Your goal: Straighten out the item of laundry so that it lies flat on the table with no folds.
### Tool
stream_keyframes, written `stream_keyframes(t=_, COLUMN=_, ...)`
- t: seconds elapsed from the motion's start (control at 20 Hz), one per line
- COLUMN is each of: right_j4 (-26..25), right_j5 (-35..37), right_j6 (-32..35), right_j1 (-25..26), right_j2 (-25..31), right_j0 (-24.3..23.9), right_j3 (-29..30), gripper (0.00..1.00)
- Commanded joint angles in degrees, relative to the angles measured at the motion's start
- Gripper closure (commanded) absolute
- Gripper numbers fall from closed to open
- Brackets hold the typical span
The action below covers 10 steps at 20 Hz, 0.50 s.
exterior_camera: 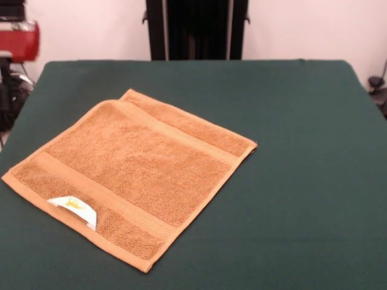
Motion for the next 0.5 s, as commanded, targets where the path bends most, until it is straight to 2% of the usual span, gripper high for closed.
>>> stream_keyframes(t=0.05, right_j4=3.79, right_j5=5.0, right_j6=2.39, right_j1=-8.54, right_j2=2.33, right_j0=-1.2, right_j3=8.02, gripper=1.0)
stream_keyframes(t=0.15, right_j4=7.86, right_j5=10.83, right_j6=-2.79, right_j1=-16.85, right_j2=3.78, right_j0=-4.65, right_j3=11.29, gripper=1.0)
stream_keyframes(t=0.25, right_j4=10.61, right_j5=15.62, right_j6=-7.04, right_j1=-21.98, right_j2=4.16, right_j0=-6.72, right_j3=11.99, gripper=1.0)
stream_keyframes(t=0.4, right_j4=12.68, right_j5=21.11, right_j6=-10.86, right_j1=-26.19, right_j2=4.24, right_j0=-8.73, right_j3=11.39, gripper=1.0)
stream_keyframes(t=0.5, right_j4=12.43, right_j5=22.25, right_j6=-11.6, right_j1=-27.16, right_j2=4.41, right_j0=-9.23, right_j3=10.82, gripper=1.0)
